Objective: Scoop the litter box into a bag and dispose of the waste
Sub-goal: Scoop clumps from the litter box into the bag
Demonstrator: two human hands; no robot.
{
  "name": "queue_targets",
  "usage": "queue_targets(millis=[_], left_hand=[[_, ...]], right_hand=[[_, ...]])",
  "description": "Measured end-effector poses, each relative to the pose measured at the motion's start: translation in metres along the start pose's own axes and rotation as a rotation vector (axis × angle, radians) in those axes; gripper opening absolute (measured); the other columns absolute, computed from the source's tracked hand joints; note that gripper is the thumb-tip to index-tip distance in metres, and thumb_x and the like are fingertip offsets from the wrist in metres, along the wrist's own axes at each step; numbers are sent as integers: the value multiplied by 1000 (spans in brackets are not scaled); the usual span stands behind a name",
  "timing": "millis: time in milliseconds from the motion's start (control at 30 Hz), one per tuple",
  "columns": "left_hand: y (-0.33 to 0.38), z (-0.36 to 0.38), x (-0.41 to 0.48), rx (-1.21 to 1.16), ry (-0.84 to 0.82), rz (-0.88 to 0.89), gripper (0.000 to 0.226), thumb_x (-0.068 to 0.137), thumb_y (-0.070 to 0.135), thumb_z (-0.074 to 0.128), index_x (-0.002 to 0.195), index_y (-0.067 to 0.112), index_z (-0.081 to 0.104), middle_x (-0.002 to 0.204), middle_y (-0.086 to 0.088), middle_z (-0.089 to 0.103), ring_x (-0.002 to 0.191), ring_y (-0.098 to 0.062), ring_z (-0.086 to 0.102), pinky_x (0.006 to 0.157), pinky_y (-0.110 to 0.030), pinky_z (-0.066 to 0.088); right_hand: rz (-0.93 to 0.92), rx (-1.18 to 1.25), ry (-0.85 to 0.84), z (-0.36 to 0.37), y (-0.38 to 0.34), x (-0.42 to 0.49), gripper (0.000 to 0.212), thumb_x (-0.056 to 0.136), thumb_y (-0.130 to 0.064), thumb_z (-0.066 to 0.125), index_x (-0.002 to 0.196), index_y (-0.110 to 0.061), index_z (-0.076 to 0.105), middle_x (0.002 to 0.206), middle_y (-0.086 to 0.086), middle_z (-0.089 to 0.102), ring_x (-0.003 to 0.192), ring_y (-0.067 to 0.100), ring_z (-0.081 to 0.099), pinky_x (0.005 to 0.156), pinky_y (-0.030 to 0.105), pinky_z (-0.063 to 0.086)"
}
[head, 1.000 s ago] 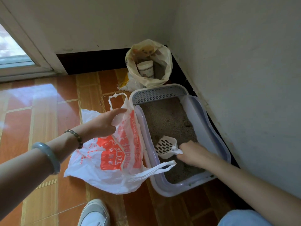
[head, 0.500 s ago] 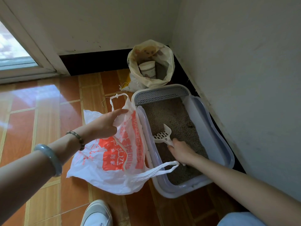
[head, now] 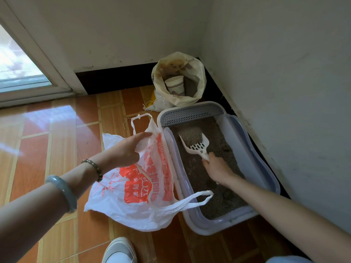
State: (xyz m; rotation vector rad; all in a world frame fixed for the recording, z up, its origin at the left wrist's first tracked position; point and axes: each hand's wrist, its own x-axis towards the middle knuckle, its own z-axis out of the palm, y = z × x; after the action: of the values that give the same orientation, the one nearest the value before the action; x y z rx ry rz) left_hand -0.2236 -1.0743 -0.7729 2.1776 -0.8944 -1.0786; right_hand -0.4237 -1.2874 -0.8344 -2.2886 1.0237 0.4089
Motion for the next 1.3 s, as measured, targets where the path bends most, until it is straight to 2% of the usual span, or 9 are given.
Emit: queue_targets(millis=[200, 333, 433, 533, 600, 833, 1000, 1133, 1300], left_hand=[[4, -2, 2, -1, 22, -4, 76, 83, -17, 47, 141, 30, 33, 133, -3, 45, 106, -19, 51, 61, -26, 58], [7, 0, 4, 33, 41, -3, 78, 82, -17, 47, 141, 31, 33, 133, -5, 46, 105, -19, 51, 58, -24, 56], [7, 4, 5, 36, 25, -1, 77, 82, -16, 48, 140, 32, 34, 133, -4, 47, 108, -22, 54, 59, -24, 57], [7, 6, 6, 60, 20, 16, 77, 82, -16, 49, 140, 33, 34, 133, -4, 47, 107, -21, 53, 58, -23, 57], [7, 6, 5, 52, 15, 18, 77, 82, -16, 49, 140, 32, 34, 133, -3, 47, 107, -19, 52, 57, -22, 56], [9, 2, 1, 61, 37, 13, 77, 81, -18, 47, 141, 30, 34, 131, -4, 46, 108, -22, 52, 60, -24, 56], [9, 1, -1, 46, 29, 8, 76, 82, -17, 47, 140, 30, 34, 128, -2, 46, 104, -20, 52, 59, -26, 57], [11, 1, -2, 44, 19, 10, 76, 82, -17, 47, 141, 30, 33, 127, -1, 46, 103, -19, 52, 57, -25, 57], [11, -1, -2, 61, 33, 10, 78, 81, -17, 47, 142, 30, 32, 133, -6, 46, 103, -19, 52, 63, -31, 59]], right_hand=[[-94, -2, 20, -19, 31, -29, 16, 98, -31, 39, 92, -18, 45, 71, 0, 56, 54, 12, 50, 48, 28, 40], [-185, -117, 101, -40, 36, -34, 13, 98, -31, 40, 94, -19, 45, 69, -3, 52, 53, 11, 49, 46, 22, 37], [-208, -113, 168, -48, 35, -32, 18, 98, -31, 39, 89, -16, 43, 64, -3, 47, 51, 13, 45, 45, 26, 31], [-217, -88, 219, -53, 38, -30, 23, 97, -35, 38, 81, -18, 42, 61, 2, 49, 52, 21, 49, 46, 35, 35], [-206, -88, 220, -57, 39, -32, 26, 97, -34, 38, 75, -21, 38, 60, 3, 49, 54, 23, 50, 48, 35, 35], [-206, -118, 199, -67, 41, -35, 21, 98, -30, 40, 81, -17, 38, 60, -2, 45, 53, 16, 44, 48, 31, 32], [-244, -216, 234, -77, 35, -36, 21, 98, -32, 39, 92, -11, 43, 68, 3, 50, 59, 22, 50, 51, 34, 37], [-249, -286, 242, -80, 35, -34, 19, 97, -33, 39, 89, -16, 39, 64, -3, 44, 55, 18, 47, 47, 30, 31], [-265, -306, 250, -87, 37, -31, 21, 97, -34, 39, 87, -16, 40, 64, -2, 46, 53, 16, 46, 47, 30, 32]])
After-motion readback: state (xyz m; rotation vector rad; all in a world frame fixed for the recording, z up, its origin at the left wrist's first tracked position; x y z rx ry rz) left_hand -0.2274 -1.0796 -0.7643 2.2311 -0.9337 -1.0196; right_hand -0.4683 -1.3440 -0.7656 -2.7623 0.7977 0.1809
